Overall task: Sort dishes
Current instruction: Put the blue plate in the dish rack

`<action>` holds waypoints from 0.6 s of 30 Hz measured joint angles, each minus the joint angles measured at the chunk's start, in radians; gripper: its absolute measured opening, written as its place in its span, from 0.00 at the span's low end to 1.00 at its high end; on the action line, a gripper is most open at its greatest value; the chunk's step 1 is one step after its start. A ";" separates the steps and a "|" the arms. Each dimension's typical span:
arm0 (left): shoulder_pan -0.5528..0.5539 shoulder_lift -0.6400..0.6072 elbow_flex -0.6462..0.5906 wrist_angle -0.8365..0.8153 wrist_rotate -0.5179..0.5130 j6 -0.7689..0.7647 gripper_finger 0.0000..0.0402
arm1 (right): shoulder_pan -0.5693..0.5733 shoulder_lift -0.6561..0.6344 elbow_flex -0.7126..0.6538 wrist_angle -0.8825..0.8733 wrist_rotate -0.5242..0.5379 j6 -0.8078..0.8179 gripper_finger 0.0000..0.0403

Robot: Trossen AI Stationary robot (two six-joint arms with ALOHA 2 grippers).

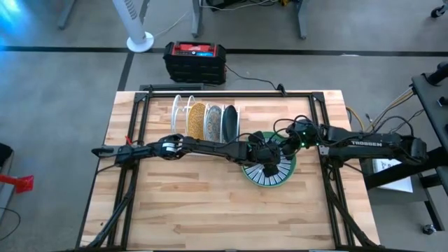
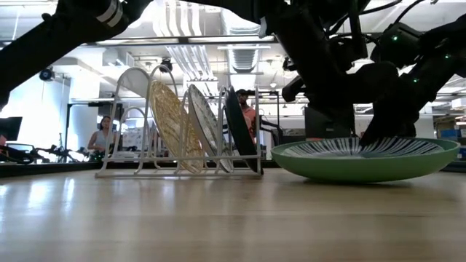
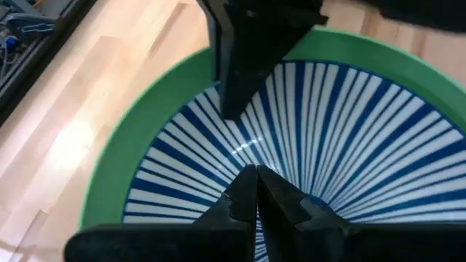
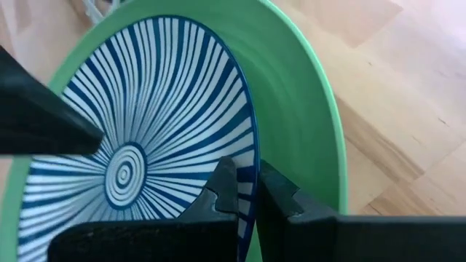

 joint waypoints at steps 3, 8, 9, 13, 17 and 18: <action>0.000 0.000 0.000 -0.002 0.041 0.000 0.00 | 0.000 -0.037 -0.001 0.003 -0.010 0.011 0.01; 0.001 -0.013 0.000 0.000 0.104 0.047 0.00 | 0.000 -0.102 -0.001 -0.032 -0.008 -0.044 0.00; 0.002 -0.017 0.000 0.002 0.104 0.057 0.00 | 0.000 -0.112 -0.001 -0.043 -0.008 -0.050 0.00; 0.014 -0.038 0.000 0.001 0.104 0.095 0.00 | 0.000 -0.128 0.000 -0.085 -0.003 -0.053 0.00; 0.042 -0.053 0.002 0.023 0.071 0.136 0.00 | 0.004 -0.127 0.001 -0.082 -0.004 -0.057 0.00; 0.052 -0.053 0.002 0.019 0.048 0.139 0.00 | 0.006 -0.127 0.001 -0.082 -0.003 -0.057 0.00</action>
